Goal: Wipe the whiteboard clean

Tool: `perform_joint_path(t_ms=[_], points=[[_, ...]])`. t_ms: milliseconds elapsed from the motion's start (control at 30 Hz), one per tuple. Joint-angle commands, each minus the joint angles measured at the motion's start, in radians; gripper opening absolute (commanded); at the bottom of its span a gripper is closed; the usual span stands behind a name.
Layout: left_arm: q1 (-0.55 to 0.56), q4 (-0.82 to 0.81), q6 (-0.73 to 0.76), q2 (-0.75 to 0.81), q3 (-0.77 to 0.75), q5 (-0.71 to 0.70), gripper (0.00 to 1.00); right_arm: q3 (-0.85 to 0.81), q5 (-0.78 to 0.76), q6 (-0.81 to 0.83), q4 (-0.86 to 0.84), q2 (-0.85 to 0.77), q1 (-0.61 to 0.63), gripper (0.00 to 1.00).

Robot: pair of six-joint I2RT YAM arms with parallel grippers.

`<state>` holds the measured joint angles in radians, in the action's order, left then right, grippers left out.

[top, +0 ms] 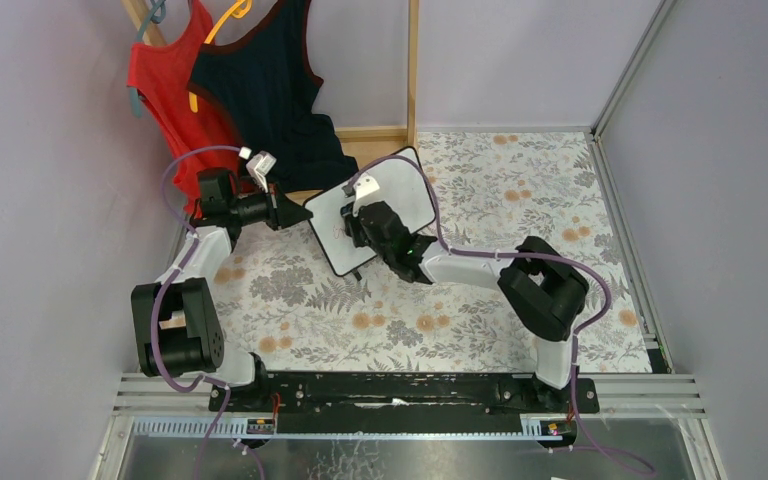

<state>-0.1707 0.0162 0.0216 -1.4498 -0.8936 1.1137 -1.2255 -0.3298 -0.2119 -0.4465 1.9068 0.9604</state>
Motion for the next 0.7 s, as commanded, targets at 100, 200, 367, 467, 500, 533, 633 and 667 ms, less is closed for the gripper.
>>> perform_joint_path(t_ms=[100,200,367,467,500,533,633,667], points=[[0.000,0.007,0.050,0.027,-0.011,0.001,0.00,0.041,-0.073,0.050,-0.015,-0.071,-0.153,0.00],[0.000,0.011,0.053,0.028,-0.011,0.001,0.00,0.058,-0.071,0.048,-0.018,-0.086,-0.184,0.00],[-0.001,0.011,0.053,0.025,-0.013,0.001,0.00,0.075,-0.057,0.040,-0.022,-0.096,-0.201,0.00],[-0.001,0.011,0.051,0.024,-0.015,0.003,0.00,0.075,-0.023,0.013,-0.022,-0.088,-0.200,0.00],[-0.001,0.012,0.052,0.023,-0.015,0.003,0.00,0.077,-0.007,-0.001,-0.027,-0.085,-0.199,0.00],[-0.001,0.012,0.052,0.024,-0.015,0.002,0.00,0.080,0.003,-0.014,-0.033,-0.082,-0.194,0.00],[-0.001,0.012,0.051,0.025,-0.015,0.003,0.00,0.080,0.004,-0.028,-0.044,-0.077,-0.164,0.00],[-0.001,0.012,0.051,0.025,-0.014,0.004,0.00,0.077,0.000,-0.030,-0.046,-0.074,-0.150,0.00]])
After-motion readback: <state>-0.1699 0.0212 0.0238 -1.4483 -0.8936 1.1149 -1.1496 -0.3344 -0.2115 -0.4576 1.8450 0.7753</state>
